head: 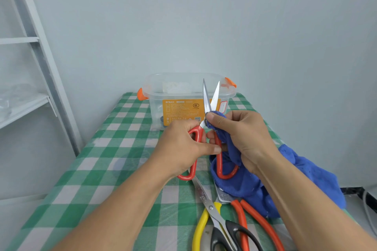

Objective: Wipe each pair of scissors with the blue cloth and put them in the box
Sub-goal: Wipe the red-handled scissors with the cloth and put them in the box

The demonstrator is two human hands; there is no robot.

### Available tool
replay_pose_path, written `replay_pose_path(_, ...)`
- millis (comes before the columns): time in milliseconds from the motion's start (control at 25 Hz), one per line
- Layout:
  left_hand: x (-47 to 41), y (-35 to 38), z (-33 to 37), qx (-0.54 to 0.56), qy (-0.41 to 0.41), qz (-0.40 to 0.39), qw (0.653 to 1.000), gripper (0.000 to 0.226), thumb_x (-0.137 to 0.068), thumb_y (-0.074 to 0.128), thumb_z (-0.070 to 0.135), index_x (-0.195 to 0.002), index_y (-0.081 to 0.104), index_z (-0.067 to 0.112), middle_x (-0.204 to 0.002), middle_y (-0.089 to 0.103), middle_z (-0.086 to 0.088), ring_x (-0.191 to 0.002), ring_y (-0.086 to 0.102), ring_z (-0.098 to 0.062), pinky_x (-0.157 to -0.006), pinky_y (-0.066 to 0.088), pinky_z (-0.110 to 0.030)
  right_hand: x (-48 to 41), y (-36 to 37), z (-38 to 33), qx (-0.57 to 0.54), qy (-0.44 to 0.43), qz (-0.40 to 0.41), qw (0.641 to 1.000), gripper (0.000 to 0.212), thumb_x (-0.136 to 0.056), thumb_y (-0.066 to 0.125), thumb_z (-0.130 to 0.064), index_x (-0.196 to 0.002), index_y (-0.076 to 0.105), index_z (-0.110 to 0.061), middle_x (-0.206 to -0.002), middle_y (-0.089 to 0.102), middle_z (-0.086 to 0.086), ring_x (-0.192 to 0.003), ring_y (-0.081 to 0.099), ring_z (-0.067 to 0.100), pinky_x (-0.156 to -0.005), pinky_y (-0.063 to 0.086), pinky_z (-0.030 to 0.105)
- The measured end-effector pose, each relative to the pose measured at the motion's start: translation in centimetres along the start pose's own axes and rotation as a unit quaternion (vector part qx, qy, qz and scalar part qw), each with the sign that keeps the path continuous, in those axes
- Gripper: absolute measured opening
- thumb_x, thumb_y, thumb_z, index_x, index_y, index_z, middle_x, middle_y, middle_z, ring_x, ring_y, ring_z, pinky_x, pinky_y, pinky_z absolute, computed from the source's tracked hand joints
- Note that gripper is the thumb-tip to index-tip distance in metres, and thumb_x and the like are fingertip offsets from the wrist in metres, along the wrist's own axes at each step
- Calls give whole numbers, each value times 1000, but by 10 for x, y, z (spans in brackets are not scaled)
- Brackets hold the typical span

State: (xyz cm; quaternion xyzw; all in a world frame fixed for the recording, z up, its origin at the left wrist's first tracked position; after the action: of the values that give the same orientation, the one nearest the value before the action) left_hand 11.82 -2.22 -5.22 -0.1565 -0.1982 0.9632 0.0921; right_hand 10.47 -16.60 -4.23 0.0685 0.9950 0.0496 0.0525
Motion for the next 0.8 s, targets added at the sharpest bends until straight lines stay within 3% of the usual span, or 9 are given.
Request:
replay_pose_path(280, -1, 0, -4, 21, -7, -3, 1000, 42, -62, 95, 22, -59, 53, 19, -43, 46, 16, -43, 39, -2, -56, 37, -25, 0, -1, 1, 61, -27, 24, 997, 25, -82, 78, -5, -86, 65, 15, -68, 68, 22, -58, 69, 21, -60, 60, 40)
replay_pose_path(560, -3, 1, -6, 7, 7, 6, 1000, 43, -62, 94, 25, -63, 53, 15, -45, 47, 16, -46, 40, -5, -58, 38, -28, -1, 1, 3, 21, -43, 36, 998, 46, -84, 80, -18, -85, 54, 20, -77, 65, 32, -62, 68, 27, -62, 59, 43)
replay_pose_path(720, -2, -1, -3, 21, 5, 2, 1000, 40, -63, 94, 16, -63, 55, 12, -49, 59, 16, -57, 62, -3, -65, 51, -29, -1, 0, 3, -33, -12, 12, 999, 31, -85, 77, -13, -79, 59, 11, -66, 62, 21, -54, 64, 24, -51, 54, 29)
replay_pose_path(800, -1, -2, -3, 38, 3, 3, 999, 38, -62, 94, 11, -62, 56, 11, -53, 64, 12, -69, 73, -9, -74, 60, -37, -1, -1, 2, -43, 1, -3, 999, 23, -87, 73, -6, -73, 60, 6, -60, 61, 16, -50, 62, 23, -48, 51, 27)
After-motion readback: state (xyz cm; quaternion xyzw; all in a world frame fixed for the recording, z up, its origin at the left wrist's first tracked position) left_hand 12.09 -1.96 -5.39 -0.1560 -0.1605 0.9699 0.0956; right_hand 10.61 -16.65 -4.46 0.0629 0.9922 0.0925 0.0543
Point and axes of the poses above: each hand's wrist, its own x-axis away from the middle knuckle, its own y-axis out of the palm, z = x × y, the point moved 5 cm from there along -x, towards the middle knuckle
